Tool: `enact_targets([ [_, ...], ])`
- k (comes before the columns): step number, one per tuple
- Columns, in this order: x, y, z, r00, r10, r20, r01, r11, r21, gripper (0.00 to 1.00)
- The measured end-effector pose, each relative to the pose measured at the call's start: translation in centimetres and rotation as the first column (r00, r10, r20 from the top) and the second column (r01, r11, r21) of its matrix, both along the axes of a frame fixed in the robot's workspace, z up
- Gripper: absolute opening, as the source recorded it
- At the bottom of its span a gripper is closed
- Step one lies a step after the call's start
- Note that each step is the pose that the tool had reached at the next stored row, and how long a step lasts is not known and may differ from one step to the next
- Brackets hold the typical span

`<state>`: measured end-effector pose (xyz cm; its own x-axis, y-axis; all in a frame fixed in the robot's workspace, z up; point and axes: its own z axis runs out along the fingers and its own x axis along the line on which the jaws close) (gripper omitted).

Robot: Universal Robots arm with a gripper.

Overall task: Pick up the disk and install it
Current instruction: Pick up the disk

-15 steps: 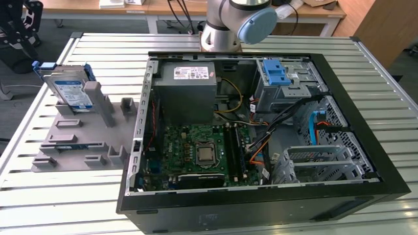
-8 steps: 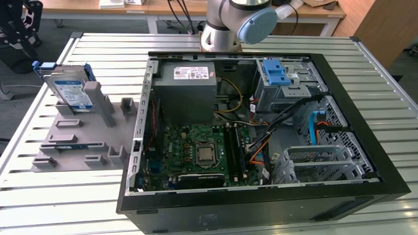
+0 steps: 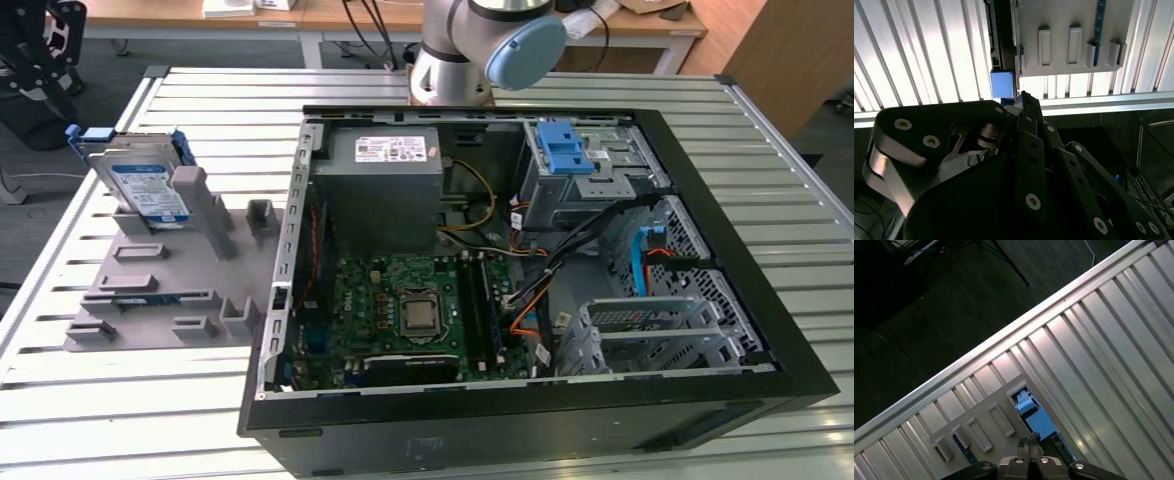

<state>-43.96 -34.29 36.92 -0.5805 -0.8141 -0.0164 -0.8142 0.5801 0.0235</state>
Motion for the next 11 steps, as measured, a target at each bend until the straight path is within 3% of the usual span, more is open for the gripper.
enact_targets([
  [7,0.0,0.0,0.0,0.9984,0.056,-0.0001,-0.056,0.9984,0.0,0.11],
  [11,0.0,0.0,-0.01,0.9929,0.119,0.0,-0.119,0.9929,0.0,0.11],
])
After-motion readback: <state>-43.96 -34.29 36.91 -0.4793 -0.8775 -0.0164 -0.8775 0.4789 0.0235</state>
